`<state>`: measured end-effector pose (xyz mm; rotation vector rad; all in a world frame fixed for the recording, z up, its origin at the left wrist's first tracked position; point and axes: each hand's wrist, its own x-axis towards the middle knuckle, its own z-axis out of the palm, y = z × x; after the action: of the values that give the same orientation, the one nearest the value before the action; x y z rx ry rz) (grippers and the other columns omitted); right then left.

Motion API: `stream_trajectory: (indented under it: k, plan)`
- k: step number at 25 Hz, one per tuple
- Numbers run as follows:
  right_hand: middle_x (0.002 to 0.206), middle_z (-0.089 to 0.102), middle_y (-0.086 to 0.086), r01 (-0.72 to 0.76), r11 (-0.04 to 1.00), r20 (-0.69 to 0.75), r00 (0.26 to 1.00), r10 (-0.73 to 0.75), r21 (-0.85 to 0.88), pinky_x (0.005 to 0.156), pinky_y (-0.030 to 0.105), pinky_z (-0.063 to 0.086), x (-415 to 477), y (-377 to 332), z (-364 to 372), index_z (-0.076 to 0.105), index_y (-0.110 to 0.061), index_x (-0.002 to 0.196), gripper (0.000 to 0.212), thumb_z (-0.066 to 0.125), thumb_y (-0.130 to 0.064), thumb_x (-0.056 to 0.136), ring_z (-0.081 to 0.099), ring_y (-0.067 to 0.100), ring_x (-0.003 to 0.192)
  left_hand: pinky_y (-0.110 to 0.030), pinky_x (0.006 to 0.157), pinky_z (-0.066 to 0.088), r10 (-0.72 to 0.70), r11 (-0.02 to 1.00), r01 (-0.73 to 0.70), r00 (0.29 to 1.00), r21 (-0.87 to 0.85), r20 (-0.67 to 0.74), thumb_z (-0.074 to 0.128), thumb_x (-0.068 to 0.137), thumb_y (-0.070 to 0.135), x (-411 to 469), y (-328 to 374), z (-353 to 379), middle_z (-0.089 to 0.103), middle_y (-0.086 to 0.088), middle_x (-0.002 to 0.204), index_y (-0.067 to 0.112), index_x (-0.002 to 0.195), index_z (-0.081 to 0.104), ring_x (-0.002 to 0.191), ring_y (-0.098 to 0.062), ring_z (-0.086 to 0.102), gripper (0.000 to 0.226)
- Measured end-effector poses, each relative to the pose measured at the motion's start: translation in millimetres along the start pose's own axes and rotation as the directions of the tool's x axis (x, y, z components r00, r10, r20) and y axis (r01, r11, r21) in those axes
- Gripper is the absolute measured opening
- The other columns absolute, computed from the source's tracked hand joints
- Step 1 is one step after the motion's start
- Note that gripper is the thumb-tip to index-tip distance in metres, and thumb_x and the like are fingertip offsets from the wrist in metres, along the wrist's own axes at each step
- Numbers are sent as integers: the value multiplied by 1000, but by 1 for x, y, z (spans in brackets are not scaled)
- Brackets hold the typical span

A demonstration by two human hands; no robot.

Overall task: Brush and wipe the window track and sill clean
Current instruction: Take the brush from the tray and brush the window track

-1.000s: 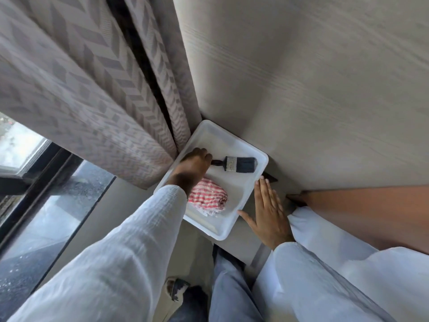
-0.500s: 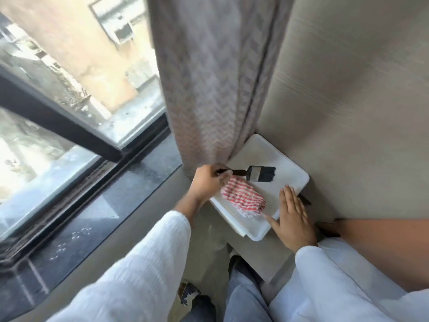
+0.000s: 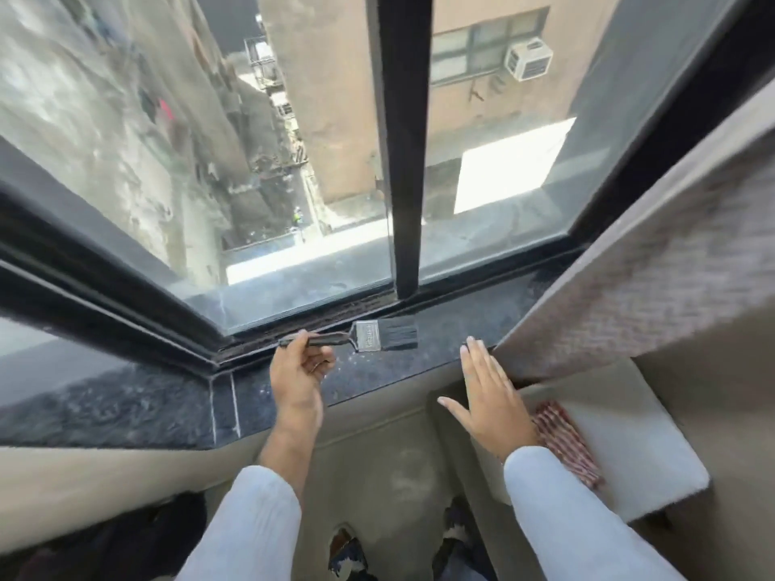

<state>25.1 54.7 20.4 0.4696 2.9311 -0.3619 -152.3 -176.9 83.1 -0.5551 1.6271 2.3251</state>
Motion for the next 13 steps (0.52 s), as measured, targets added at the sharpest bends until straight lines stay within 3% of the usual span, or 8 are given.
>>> stream_trajectory:
  k: [6,10,13]
  plan:
    - [178,-2,19,-6,990,73,997,16,-143,136,48,13,49,-26,14,2,-2,166,114,4,-85,88,-1,33,166,-24,57,61,95,995,-94,994,34,-49,58,105,12,34,-1,3,77,-7,69,17,91,62,61,-18,72,16]
    - [177,-2,22,-33,982,40,998,41,-186,136,50,12,49,-26,26,2,0,166,113,15,-86,92,0,35,166,-24,60,62,44,992,-38,998,118,-48,64,103,22,44,-21,24,78,-10,75,10,99,75,68,-19,74,17]
    - [177,2,22,-35,984,23,999,39,-172,135,52,15,51,-25,30,6,1,165,112,18,-84,93,4,35,166,-25,61,62,73,965,-61,997,254,-39,72,97,28,47,-27,26,81,-10,77,12,91,81,67,-18,75,19]
